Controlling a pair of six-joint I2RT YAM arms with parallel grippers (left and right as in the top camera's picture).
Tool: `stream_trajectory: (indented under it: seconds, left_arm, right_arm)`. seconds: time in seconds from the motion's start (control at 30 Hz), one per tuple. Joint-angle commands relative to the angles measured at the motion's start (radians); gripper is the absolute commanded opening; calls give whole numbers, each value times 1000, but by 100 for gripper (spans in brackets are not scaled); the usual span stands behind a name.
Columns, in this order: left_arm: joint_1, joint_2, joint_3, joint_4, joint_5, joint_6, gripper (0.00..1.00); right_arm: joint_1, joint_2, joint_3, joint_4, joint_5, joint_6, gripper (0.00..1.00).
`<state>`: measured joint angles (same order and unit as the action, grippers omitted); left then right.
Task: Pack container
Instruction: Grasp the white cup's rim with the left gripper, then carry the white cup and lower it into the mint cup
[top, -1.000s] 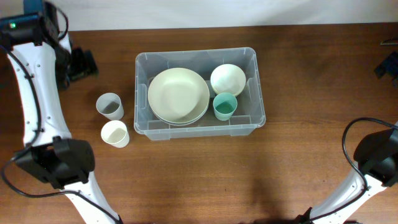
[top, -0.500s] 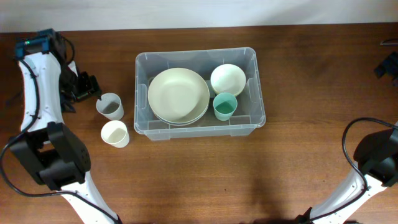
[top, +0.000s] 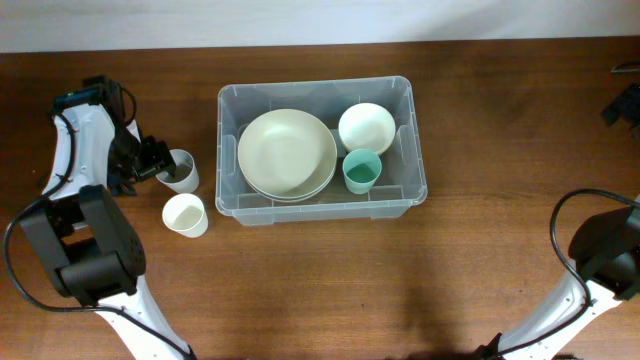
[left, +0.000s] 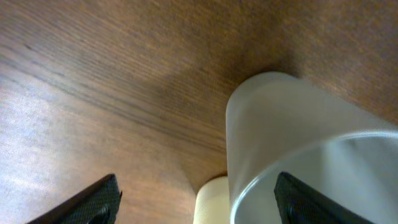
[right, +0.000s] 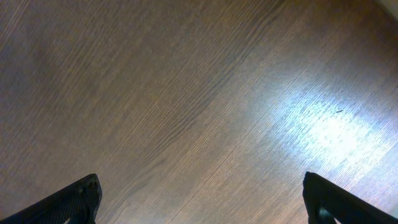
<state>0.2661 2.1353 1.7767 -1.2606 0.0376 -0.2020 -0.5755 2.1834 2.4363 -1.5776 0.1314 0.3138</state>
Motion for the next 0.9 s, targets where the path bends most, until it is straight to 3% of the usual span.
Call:
stream_trajectory:
  seconds: [0.0, 0.17, 0.37, 0.67, 0.87]
  left_arm:
    - [0, -23, -30, 24, 8, 17, 69]
    - [0, -24, -29, 42, 8, 16, 26]
    - [1, -24, -29, 46, 8, 16, 1]
    - [1, -24, -11, 76, 11, 16, 1]
    - [3, -26, 177, 50, 31, 16, 1]
  right_arm:
    - [-8, 13, -3, 0, 12, 5, 99]
    - [-8, 13, -3, 0, 12, 5, 99]
    - [-8, 13, -3, 0, 12, 5, 99]
    - [-8, 13, -3, 0, 12, 5, 99]
    - [-8, 13, -3, 0, 12, 5, 99]
